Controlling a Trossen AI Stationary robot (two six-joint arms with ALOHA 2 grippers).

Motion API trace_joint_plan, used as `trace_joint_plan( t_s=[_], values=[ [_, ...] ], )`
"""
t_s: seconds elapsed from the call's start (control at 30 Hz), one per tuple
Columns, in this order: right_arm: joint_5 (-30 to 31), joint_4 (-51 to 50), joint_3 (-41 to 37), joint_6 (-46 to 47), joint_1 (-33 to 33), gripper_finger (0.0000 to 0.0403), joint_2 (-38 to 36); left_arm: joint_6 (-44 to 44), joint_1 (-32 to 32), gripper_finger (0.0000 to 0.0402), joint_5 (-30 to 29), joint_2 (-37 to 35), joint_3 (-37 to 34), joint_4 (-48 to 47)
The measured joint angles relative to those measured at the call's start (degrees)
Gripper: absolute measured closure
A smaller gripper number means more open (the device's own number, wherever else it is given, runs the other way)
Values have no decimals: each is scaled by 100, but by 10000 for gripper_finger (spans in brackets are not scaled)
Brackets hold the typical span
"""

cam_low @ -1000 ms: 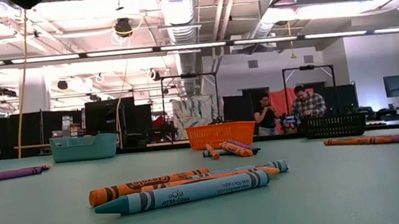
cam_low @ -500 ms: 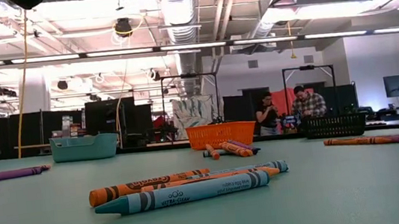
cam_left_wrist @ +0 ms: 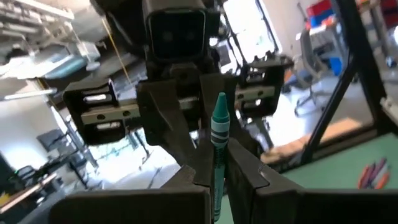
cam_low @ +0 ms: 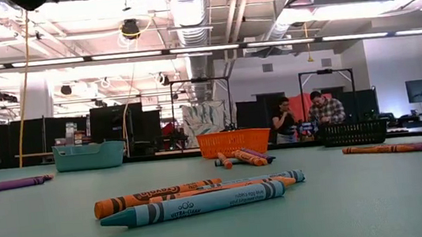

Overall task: Sort crayons
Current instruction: Put the blue crayon into the blue bin

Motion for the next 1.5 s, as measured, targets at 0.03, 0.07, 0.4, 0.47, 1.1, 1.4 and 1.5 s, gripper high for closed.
trace_joint_plan(
  t_s=[0.03,0.07,0.4,0.47,1.1,1.4,1.5],
  values=[
    [126,-130,0,54,-11,328,0,25,0,400,-65,0,5,-119],
    [254,-276,0,122,-41,318,0,76,-1,400,-156,-4,22,-269],
    [1173,-2179,0,1212,-487,239,0,584,155,401,-1366,-333,403,-2917],
    [1177,-2644,-2,1412,-547,235,0,591,304,401,-1596,-447,425,-3558],
    [1050,-2393,-2029,2721,602,248,-10,856,4137,401,-886,-1018,426,-7437],
    [1064,-2126,-2159,3648,1815,249,-11,1554,5808,401,104,-719,426,-7644],
    [1087,-1918,-2159,3891,2167,249,-11,1744,6120,401,168,-366,426,-7717]
  ],
)
